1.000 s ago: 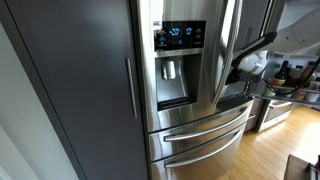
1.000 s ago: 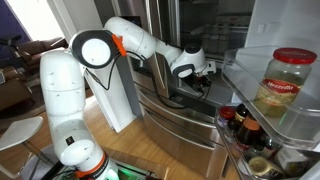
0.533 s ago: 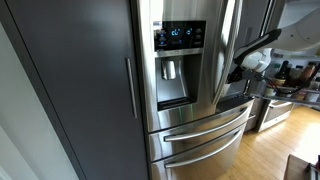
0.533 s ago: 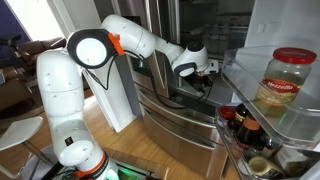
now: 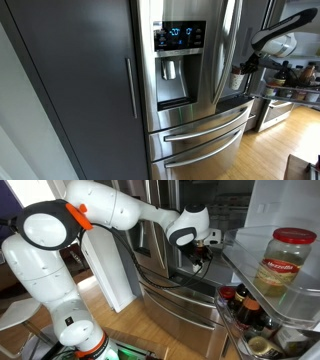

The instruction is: Pick up the paper cup from the refrigerator and put it in the second from the bottom shelf on the right refrigerator door

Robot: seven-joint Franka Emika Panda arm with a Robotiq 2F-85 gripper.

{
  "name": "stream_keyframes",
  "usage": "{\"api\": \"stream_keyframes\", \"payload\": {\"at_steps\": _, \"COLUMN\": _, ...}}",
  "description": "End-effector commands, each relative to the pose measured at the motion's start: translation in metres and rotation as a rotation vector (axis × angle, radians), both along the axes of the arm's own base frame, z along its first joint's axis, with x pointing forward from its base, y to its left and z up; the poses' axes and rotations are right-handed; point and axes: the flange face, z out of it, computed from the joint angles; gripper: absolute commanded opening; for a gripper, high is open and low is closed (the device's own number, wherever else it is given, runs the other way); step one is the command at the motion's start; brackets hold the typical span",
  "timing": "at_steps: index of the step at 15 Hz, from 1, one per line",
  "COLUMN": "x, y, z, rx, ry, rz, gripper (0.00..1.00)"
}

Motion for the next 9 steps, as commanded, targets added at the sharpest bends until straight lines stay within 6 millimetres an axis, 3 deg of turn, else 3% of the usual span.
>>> {"api": "stream_keyframes", "payload": {"at_steps": 1, "x": -0.036, "y": 0.021, "z": 0.03, "rx": 0.062, "ry": 0.011, "rz": 0.003, "gripper": 0.01}}
{"api": "stream_keyframes", "payload": {"at_steps": 9, "x": -0.091, "y": 0.042, "z": 0.093, "rx": 0.001, "ry": -0.059, "rz": -0.021, "gripper": 0.01}}
